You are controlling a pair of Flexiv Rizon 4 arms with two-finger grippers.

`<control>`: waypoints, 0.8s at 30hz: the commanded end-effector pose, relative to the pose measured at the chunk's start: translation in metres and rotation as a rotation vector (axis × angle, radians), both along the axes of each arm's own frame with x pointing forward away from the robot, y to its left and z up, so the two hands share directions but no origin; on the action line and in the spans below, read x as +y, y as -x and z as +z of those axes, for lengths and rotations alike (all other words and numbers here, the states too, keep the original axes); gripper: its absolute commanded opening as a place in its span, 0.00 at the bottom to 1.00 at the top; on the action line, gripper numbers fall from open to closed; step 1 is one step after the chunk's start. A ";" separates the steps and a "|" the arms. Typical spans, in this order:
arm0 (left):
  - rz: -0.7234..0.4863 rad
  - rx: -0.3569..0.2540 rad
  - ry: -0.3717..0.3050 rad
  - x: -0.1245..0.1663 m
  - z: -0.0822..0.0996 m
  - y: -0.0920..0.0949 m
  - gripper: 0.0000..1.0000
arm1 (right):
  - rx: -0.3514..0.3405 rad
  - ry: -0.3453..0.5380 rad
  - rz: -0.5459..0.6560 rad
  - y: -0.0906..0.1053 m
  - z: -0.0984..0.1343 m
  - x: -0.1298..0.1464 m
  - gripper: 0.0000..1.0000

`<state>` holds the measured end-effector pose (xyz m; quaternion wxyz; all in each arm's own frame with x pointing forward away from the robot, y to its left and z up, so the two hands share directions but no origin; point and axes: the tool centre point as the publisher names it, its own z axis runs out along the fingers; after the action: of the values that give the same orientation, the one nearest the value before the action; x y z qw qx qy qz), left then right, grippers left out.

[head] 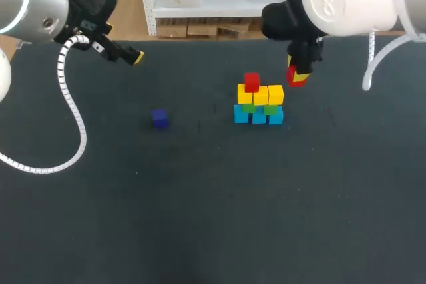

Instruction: Place the blue cubes, place green cubes on the blue cubes, place the yellow cubes on the green cubes, then place the red cubes on the yellow cubes, and place purple cube on the red cubes.

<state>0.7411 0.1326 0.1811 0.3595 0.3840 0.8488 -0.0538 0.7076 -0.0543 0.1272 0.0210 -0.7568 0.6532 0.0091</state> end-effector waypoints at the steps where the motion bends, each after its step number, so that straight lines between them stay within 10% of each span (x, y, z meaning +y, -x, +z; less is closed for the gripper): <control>1: -0.007 0.000 0.005 0.002 0.000 -0.001 1.00 | 0.040 -0.002 0.000 -0.007 -0.004 0.010 0.00; 24: -0.007 0.000 0.005 0.002 0.000 -0.001 1.00 | 0.074 0.023 -0.150 -0.021 -0.005 0.025 0.00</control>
<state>0.7411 0.1326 0.1811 0.3595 0.3840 0.8488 -0.0538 0.7283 -0.0226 0.1250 -0.0194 -0.7067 0.7069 0.0225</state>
